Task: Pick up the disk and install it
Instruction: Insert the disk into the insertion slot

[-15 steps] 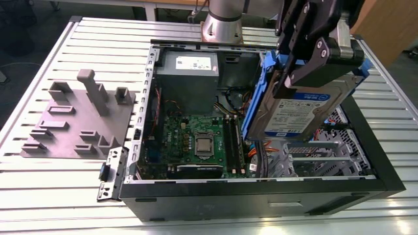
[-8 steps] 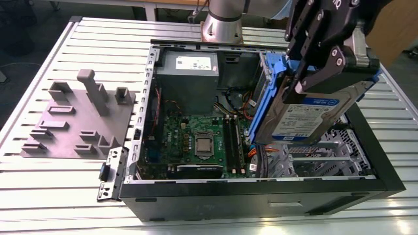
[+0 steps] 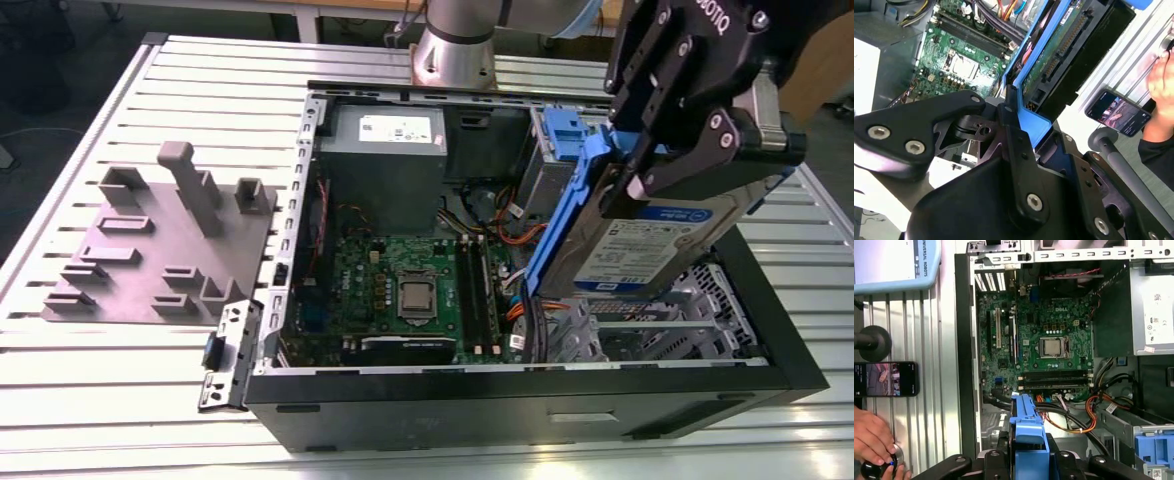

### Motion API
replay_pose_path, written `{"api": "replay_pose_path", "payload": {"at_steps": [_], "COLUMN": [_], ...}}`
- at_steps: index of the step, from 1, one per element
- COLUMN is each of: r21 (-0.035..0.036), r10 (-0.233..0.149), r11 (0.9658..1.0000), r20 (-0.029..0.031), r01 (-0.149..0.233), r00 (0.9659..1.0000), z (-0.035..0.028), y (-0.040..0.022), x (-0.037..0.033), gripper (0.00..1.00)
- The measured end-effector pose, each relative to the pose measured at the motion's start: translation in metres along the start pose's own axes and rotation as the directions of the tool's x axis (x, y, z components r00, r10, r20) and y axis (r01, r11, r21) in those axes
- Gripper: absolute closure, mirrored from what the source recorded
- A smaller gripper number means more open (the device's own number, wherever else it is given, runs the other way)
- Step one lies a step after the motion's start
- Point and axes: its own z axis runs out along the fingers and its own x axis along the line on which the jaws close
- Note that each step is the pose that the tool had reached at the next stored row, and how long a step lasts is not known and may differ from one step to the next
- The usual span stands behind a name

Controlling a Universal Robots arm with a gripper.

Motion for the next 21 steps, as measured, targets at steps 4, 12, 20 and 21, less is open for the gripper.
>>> {"api": "replay_pose_path", "payload": {"at_steps": [4, 12, 20, 21], "r21": [-0.0001, 0.0000, 0.0000, 0.0000], "r10": [0.000, 0.000, 0.000, 0.000], "r11": [1.0000, 1.0000, 1.0000, 1.0000], "r20": [-0.0003, -0.0001, -0.0001, -0.0002], "r01": [0.000, 0.000, 0.000, 0.000], "r00": [1.0000, 1.0000, 1.0000, 1.0000], "z": [0.0006, 0.0019, 0.0047, 0.0051], "y": [-0.0034, -0.0061, -0.0214, -0.0232], "x": [-0.0001, -0.0001, -0.0005, -0.0002], "gripper": [0.64, 0.64, 0.64, 0.64]}}
